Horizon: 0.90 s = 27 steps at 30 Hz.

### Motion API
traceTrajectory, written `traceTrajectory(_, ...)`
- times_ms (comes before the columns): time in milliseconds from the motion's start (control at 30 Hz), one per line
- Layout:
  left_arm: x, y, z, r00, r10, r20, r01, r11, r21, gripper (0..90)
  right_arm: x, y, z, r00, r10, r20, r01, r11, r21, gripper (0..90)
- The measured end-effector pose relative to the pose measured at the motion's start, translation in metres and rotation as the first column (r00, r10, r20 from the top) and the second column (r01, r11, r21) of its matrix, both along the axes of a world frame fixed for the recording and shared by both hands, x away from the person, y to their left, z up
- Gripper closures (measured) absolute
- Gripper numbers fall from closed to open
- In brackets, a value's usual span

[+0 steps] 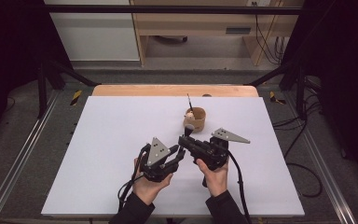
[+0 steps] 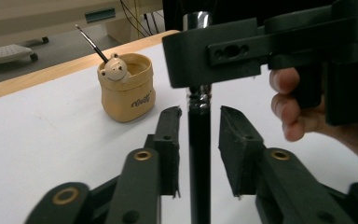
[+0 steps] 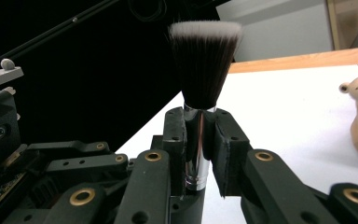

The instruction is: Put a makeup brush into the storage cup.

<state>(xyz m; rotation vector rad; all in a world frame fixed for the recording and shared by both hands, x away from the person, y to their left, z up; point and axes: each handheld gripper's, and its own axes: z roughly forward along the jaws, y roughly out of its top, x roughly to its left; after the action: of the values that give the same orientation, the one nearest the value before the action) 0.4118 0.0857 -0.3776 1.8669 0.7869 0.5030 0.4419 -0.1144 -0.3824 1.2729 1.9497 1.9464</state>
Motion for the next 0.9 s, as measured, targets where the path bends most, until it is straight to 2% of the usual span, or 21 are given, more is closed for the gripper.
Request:
traceTrajectory(167, 0.003, 0.011, 0.005, 0.9992, -0.040, 0.003, 0.040, 0.9992, 0.000, 53.1, 0.000, -0.006, 0.003, 0.9993, -0.032, 0.018, 0.032, 0.999, -0.014, 77.2)
traceTrajectory(267, 0.005, 0.018, 0.007, 0.9989, -0.047, 0.008, 0.047, 0.9988, 0.012, 45.2, 0.000, -0.011, 0.004, 0.9986, -0.044, 0.030, 0.044, 0.999, -0.016, 77.1)
traceTrajectory(400, 0.008, 0.030, 0.008, 0.9985, -0.054, 0.009, 0.054, 0.9985, 0.007, 36.5, 0.000, -0.017, 0.007, 0.9977, -0.056, 0.039, 0.057, 0.998, -0.018, 77.1)
traceTrajectory(667, 0.007, 0.057, 0.010, 0.9984, -0.054, 0.014, 0.054, 0.9985, 0.001, 26.2, 0.000, -0.026, 0.009, 0.9955, -0.063, 0.071, 0.067, 0.996, -0.057, 77.1)
traceTrajectory(833, 0.006, 0.073, 0.008, 0.9993, -0.033, 0.019, 0.033, 0.9994, 0.004, 20.4, 0.000, -0.030, 0.010, 0.9946, -0.066, 0.080, 0.073, 0.994, -0.077, 77.1)
traceTrajectory(900, 0.006, 0.080, 0.006, 0.9995, -0.028, 0.012, 0.028, 0.9995, -0.014, 19.5, 0.000, -0.032, 0.010, 0.9941, -0.068, 0.085, 0.075, 0.993, -0.086, 77.1)
